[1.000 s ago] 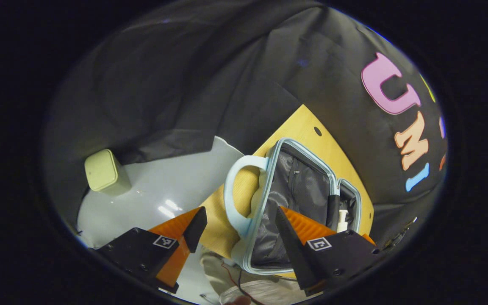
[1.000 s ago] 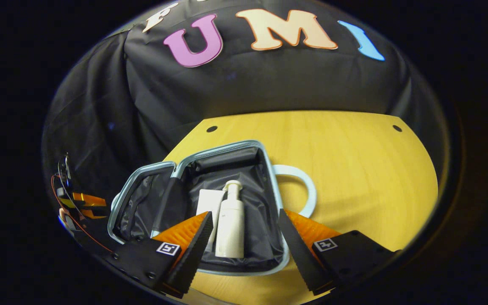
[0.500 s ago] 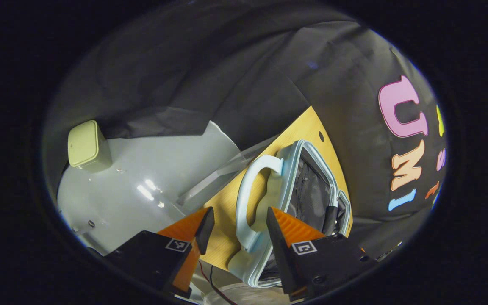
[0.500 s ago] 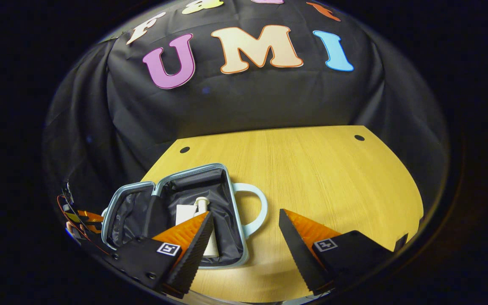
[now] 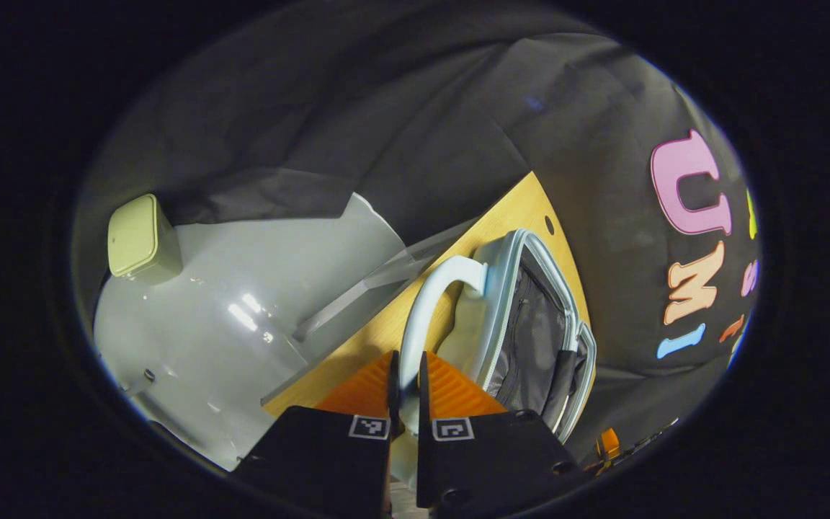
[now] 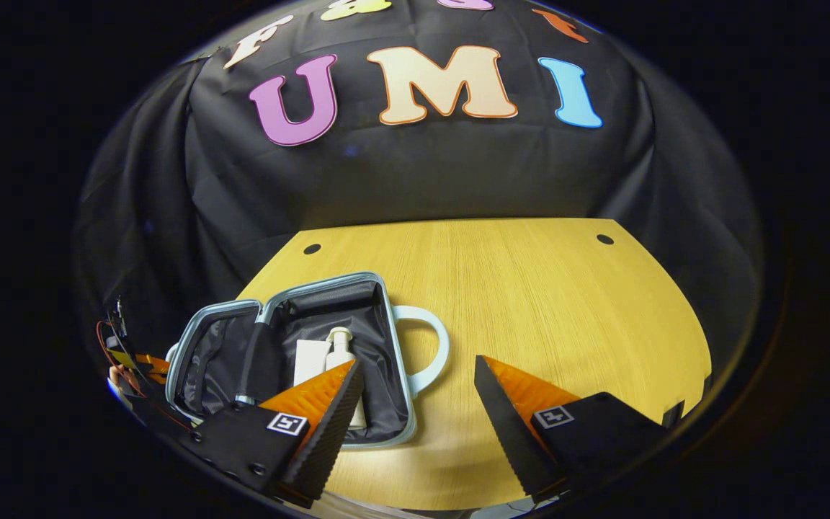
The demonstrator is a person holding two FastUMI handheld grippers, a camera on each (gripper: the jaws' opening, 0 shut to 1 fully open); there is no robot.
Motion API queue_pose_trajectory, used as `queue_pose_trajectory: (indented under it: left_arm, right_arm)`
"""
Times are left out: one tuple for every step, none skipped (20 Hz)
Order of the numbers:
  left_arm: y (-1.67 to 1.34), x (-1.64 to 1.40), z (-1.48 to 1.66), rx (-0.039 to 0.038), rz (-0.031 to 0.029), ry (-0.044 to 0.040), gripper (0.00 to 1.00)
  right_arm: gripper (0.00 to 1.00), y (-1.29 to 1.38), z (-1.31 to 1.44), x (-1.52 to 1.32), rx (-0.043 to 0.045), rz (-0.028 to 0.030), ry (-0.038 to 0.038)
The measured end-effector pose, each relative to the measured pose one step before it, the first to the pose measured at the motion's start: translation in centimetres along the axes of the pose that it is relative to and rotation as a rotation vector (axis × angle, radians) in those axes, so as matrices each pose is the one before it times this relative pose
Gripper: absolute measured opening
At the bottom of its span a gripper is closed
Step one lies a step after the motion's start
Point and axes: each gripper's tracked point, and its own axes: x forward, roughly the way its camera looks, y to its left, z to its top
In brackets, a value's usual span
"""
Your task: First open the suitcase, pack the skin care products into it, and then close the suitcase.
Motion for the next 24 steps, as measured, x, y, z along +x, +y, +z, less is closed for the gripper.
queue_pose_trajectory:
  left_arm:
    - [-0.094, -0.338, -0.020, 0.00269, 0.00345, 0.00066, 0.05]
    - [-0.110, -0.221, -0.140, 0.00736, 0.00647, 0.00300, 0.05]
    - [-0.054, -0.175, 0.004, 0.01550, 0.01238, -0.00399, 0.04]
    - [-0.191, -0.100, 0.084, 0.01516, 0.01204, -0.00661, 0.04]
    - [-0.334, -0.398, 0.119, 0.01570, 0.00625, -0.00445, 0.03]
    - [-0.429, -0.477, 0.193, 0.01578, 0.00762, -0.00734, 0.02]
    - [-0.304, -0.642, 0.171, 0.01715, 0.00320, -0.00711, 0.01]
    - [-0.476, -0.747, 0.390, 0.01793, 0.00330, -0.01138, 0.00]
    - [-0.623, -0.683, 0.320, 0.02089, 0.00010, -0.01631, 0.00]
    - [-0.484, -0.754, 0.349, 0.01898, 0.00258, -0.01407, 0.00]
    - [-0.588, -0.862, 0.444, 0.01694, 0.00131, -0.01877, 0.00]
    - [-0.783, -0.911, 0.318, 0.01762, -0.00560, -0.01073, 0.00]
    - [-0.821, -1.019, 0.311, 0.01797, 0.00033, -0.01790, 0.00]
    - [-1.018, -0.692, 0.370, 0.02587, -0.00534, -0.01231, 0.00]
    - [-0.977, -0.900, 0.431, 0.02329, 0.00083, -0.01671, 0.00]
    - [-1.081, -0.815, 0.264, 0.02570, -0.00084, -0.00865, 0.07]
    - [-1.147, -0.698, 0.388, 0.02911, -0.00444, -0.01263, 0.00]
    - [-1.210, -0.473, 0.265, 0.02223, -0.00047, -0.00996, 0.00]
    - [-1.183, -0.451, 0.274, 0.02083, -0.00061, -0.00877, 0.00]
    - [-1.023, -0.210, 0.256, 0.02004, -0.00082, -0.00799, 0.00]
    - [-1.221, -0.384, 0.379, 0.01850, -0.00487, -0.01062, 0.00]
    - [-1.330, -0.336, 0.249, 0.01594, -0.00836, -0.00787, 0.00]
    - [-1.343, -0.322, 0.350, 0.01457, -0.01242, -0.00585, 0.00]
    - [-1.296, -0.237, 0.220, 0.01630, -0.01243, -0.00436, 0.00]
  right_arm:
    - [0.98, -0.063, -0.057, 0.084, -0.00203, -0.00081, -0.00246]
    - [0.98, -0.121, -0.038, 0.007, -0.00175, -0.00082, -0.00046]
    - [0.98, -0.066, 0.089, -0.173, -0.00123, -0.00004, -0.00187]
    - [0.98, -0.052, 0.028, 0.099, -0.00006, 0.00058, -0.00172]
    - [0.98, -0.065, -0.101, -0.033, 0.00091, 0.00186, 0.00045]
    - [0.98, -0.067, -0.060, 0.116, 0.00027, 0.00211, -0.00067]
    - [0.98, -0.129, -0.141, 0.043, 0.00023, 0.00119, -0.00029]
    - [0.98, -0.110, 0.041, 0.030, 0.00122, 0.00394, -0.00020]
    - [0.98, -0.129, -0.020, 0.095, 0.00112, 0.00447, -0.00065]
    - [0.98, -0.117, 0.069, 0.126, 0.00131, 0.00401, 0.00001]
    - [0.98, -0.142, -0.106, 0.127, 0.00276, 0.00618, 0.00142]
    - [0.98, -0.214, 0.015, 0.068, 0.00331, 0.00650, -0.00072]
    - [0.98, -0.255, -0.087, 0.178, 0.00368, 0.00562, -0.00057]
    - [0.98, -0.298, 0.027, 0.142, 0.00558, 0.00658, -0.00022]
    - [0.98, -0.335, 0.075, -0.032, 0.00742, 0.00638, -0.00375]
    - [0.98, -0.359, 0.103, 0.144, 0.00815, 0.00726, -0.00541]
    - [0.98, -0.339, -0.105, 0.220, 0.00906, 0.00642, -0.00004]
    - [0.98, -0.484, 0.127, 0.126, 0.00936, 0.00688, 0.00174]
    - [0.98, -0.590, 0.230, 0.061, 0.00734, 0.00268, -0.00323]
    - [0.97, -0.688, 0.313, 0.004, 0.00724, 0.00200, -0.00366]
    - [0.97, -0.623, 0.318, -0.021, 0.00854, 0.00208, -0.00425]
    - [0.97, -0.626, 0.375, -0.186, 0.00785, 0.00056, -0.00743]
    - [0.97, -0.721, 0.393, -0.178, 0.00684, -0.00270, -0.00637]
    - [0.97, -0.725, 0.347, -0.146, 0.00743, -0.00404, -0.00542]
